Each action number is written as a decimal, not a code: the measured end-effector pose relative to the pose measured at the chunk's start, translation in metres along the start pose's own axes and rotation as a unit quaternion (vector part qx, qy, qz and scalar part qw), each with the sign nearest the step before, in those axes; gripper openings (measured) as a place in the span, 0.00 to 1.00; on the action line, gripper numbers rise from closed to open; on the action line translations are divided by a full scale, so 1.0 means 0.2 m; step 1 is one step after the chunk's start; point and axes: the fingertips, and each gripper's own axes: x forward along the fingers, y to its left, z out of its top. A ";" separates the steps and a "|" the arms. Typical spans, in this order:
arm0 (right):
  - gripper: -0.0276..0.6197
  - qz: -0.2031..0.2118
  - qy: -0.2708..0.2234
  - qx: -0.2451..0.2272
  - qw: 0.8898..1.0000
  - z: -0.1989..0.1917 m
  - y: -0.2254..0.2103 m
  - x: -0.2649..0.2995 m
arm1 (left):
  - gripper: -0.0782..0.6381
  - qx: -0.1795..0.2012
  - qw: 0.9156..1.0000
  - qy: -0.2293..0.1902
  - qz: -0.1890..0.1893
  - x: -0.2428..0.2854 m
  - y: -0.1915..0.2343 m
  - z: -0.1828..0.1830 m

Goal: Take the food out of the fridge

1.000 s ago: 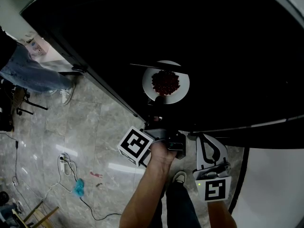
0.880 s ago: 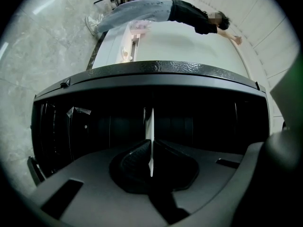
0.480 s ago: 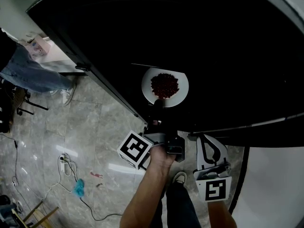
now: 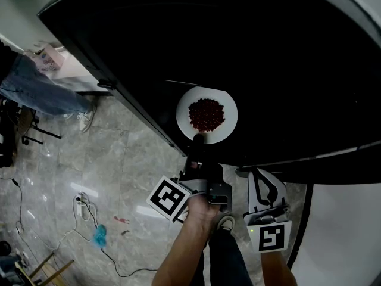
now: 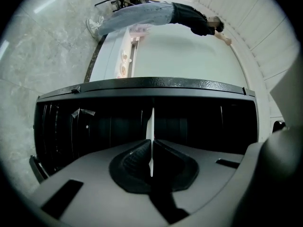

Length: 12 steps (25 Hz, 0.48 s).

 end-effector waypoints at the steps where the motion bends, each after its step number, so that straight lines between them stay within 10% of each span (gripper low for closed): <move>1: 0.08 0.000 0.000 0.000 1.000 0.00 0.00 0.00 | 0.15 -0.002 1.000 -0.001 0.001 -0.02 0.00 0.00; 12: 0.08 -0.003 -0.001 0.000 1.000 0.01 -0.02 0.00 | 0.15 0.000 1.000 -0.009 0.014 -0.21 0.02 -0.03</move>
